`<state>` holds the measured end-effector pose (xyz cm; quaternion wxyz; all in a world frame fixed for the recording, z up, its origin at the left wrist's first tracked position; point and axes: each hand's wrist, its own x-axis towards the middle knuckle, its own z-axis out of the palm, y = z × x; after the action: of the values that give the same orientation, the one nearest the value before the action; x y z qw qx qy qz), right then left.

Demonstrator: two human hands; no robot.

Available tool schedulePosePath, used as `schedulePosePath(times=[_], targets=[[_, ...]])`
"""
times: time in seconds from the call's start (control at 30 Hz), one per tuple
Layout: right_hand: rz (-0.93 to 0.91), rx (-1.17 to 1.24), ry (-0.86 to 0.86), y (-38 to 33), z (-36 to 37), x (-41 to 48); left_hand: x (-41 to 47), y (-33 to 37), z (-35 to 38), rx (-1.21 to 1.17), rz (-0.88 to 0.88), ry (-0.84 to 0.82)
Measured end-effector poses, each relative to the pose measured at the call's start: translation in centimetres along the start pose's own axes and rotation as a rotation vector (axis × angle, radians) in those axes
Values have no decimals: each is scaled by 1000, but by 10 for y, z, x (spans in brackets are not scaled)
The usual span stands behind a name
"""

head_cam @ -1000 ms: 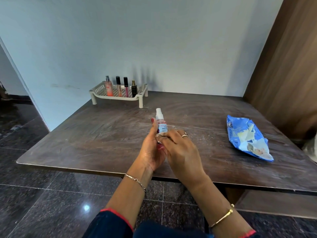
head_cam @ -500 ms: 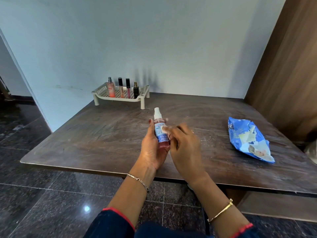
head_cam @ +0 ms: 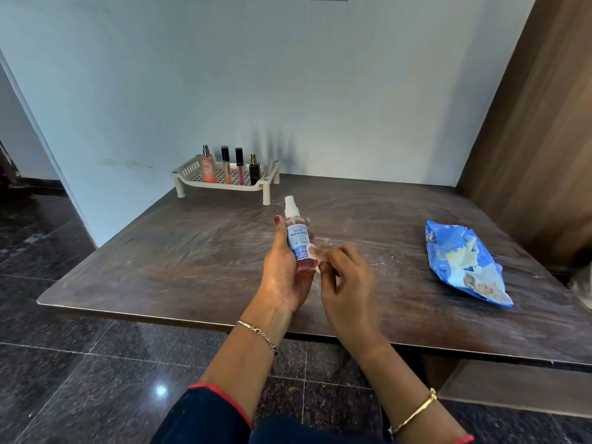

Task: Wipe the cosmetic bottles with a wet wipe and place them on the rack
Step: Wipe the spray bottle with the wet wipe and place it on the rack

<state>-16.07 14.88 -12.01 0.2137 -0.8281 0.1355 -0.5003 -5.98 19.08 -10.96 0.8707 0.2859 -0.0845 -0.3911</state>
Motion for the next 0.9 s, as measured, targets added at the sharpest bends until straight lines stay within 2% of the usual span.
schedulePosePath(times=[0.07, 0.17, 0.3, 0.37, 0.5, 0.53, 0.67, 0.8, 0.9], targets=[[-132, -60, 7, -4, -4, -4, 2, -2, 0, -37, -19, 19], [-347, -274, -58, -6, -4, 4, 3, -3, 1, -85, -58, 16], [-424, -325, -118, -2, -7, 5, 2, 0, -1, -187, -108, -10], [-362, -213, -88, 1, -7, 0, 3, 0, -3, -236, -131, -30], [61, 185, -16, 7, 0, -3, 3, -2, -2, -249, -126, -62], [114, 233, -7, 8, 1, -3, 3, -3, -2, -241, -128, -74], [53, 248, 10, 2, -3, -3, 0, -2, 1, -249, -132, -121], [89, 156, 93, 0, -1, 20, -8, -7, 2, -206, -167, -216], [76, 69, 55, -2, 0, 32, -9, -7, 0, -243, -146, -192]])
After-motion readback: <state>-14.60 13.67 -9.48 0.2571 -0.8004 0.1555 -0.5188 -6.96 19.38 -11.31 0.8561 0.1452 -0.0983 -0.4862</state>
